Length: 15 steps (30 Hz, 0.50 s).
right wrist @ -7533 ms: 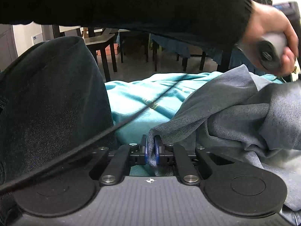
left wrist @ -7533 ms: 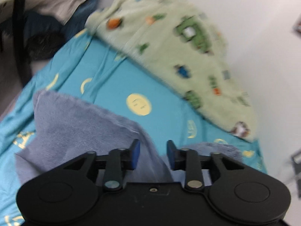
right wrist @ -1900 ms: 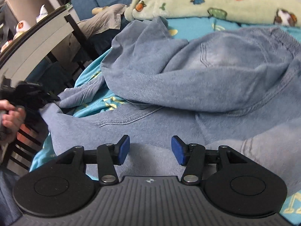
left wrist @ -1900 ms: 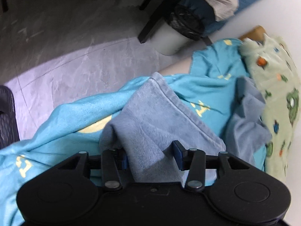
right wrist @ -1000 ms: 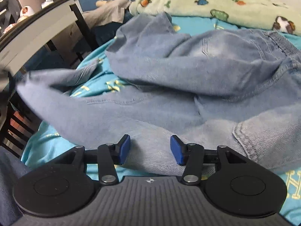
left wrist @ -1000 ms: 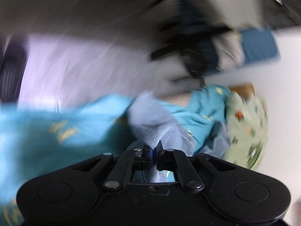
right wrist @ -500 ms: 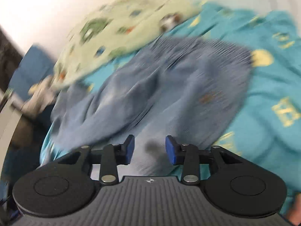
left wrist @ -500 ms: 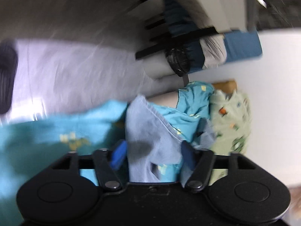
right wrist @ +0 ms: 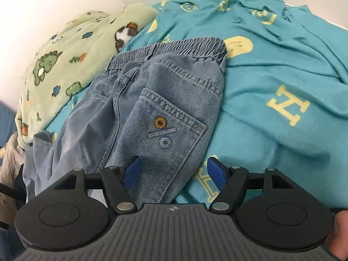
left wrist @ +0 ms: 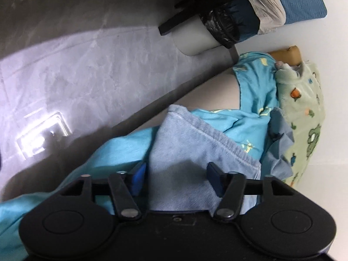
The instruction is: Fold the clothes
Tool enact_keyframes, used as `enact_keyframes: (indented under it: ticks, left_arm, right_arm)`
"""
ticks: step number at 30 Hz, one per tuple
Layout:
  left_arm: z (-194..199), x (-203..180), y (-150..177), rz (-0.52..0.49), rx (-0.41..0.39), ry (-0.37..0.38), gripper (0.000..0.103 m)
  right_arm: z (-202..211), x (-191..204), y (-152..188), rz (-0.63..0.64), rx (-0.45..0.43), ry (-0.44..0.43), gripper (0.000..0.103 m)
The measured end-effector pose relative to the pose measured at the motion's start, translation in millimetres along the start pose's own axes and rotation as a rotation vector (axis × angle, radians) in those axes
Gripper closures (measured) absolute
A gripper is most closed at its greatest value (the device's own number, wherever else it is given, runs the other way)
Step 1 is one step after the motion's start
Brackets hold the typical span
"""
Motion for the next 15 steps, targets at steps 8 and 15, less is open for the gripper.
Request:
enact_keyframes:
  ticks: [8,15]
  left_arm:
    - [5,-56,15,-0.311,0.088,0.119,0.101]
    - [62,-107,9,-0.372,-0.126,0.105,0.102]
  right_arm:
    - [-5,5,2,0.042,-0.02,0.023,0.032]
    - [-2,4,2,0.029,-0.022,0.0,0.034]
Point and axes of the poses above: each gripper's, at about its wrist camera, not at the fingertips, and z roughly against the way its jaws point, x to its left, y to its underside, the point moved 6 cm from there along -z, roughly the way its jaws point, and after that the axes turned 14 degrees about y, right-handed, at the moved point
